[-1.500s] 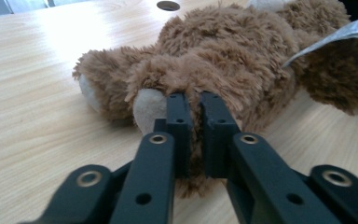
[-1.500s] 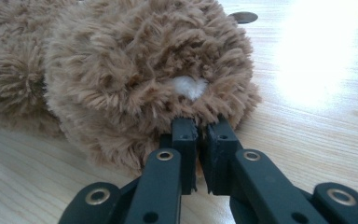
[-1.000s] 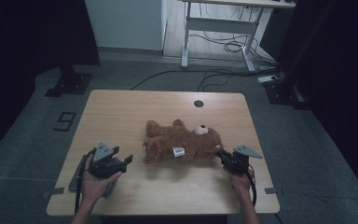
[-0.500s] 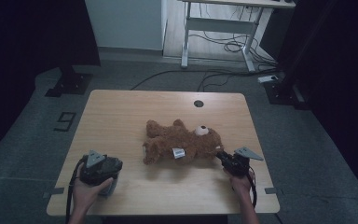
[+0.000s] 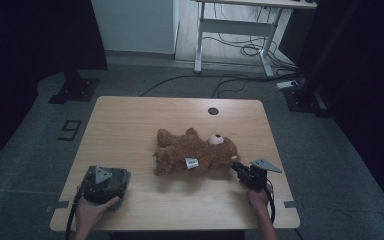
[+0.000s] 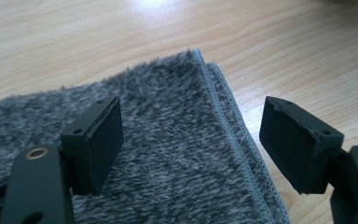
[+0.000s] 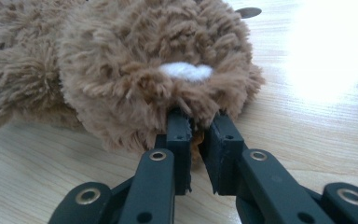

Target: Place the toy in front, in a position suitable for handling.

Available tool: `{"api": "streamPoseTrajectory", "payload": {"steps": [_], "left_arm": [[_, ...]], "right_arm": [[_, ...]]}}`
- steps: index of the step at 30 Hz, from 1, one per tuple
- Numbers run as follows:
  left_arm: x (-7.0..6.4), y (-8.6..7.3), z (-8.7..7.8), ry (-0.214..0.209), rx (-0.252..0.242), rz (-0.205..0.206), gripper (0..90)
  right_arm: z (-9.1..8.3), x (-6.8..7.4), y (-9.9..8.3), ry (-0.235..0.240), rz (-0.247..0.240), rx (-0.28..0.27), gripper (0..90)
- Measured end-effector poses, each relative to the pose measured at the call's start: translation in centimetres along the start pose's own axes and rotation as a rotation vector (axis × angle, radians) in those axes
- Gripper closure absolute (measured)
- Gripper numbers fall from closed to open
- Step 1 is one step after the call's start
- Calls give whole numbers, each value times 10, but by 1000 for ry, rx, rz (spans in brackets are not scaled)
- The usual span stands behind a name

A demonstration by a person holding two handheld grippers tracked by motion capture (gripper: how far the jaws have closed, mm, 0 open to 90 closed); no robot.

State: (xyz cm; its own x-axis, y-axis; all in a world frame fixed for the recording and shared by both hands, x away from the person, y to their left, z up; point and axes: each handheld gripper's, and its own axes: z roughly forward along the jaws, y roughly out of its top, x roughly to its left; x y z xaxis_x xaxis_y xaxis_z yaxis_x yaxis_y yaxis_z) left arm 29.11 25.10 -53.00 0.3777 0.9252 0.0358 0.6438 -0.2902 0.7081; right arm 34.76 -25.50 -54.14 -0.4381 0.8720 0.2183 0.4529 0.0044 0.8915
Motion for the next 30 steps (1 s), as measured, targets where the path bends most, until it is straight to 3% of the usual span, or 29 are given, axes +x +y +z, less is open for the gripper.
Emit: {"api": "streamPoseTrajectory", "payload": {"steps": [6,11,15,18,22,27,30], "left_arm": [[-3,-4,10,13,38,16,190],[-5,-5,12,30,36,24,188],[-3,-7,11,39,25,6,266],[0,-8,8,62,16,7,416],[-1,-9,6,72,13,38,573],[-3,-9,6,79,15,50,672],[-1,-9,5,69,-2,31,740]], "right_arm": [[1,0,-1,-3,0,8,805],[1,0,-1,-3,1,5,805],[0,0,-1,-2,3,3,801],[0,-1,-1,1,6,2,791],[0,-1,-1,1,6,2,780],[0,-1,-1,0,6,2,777],[-1,-2,-1,-1,6,4,776]]}}
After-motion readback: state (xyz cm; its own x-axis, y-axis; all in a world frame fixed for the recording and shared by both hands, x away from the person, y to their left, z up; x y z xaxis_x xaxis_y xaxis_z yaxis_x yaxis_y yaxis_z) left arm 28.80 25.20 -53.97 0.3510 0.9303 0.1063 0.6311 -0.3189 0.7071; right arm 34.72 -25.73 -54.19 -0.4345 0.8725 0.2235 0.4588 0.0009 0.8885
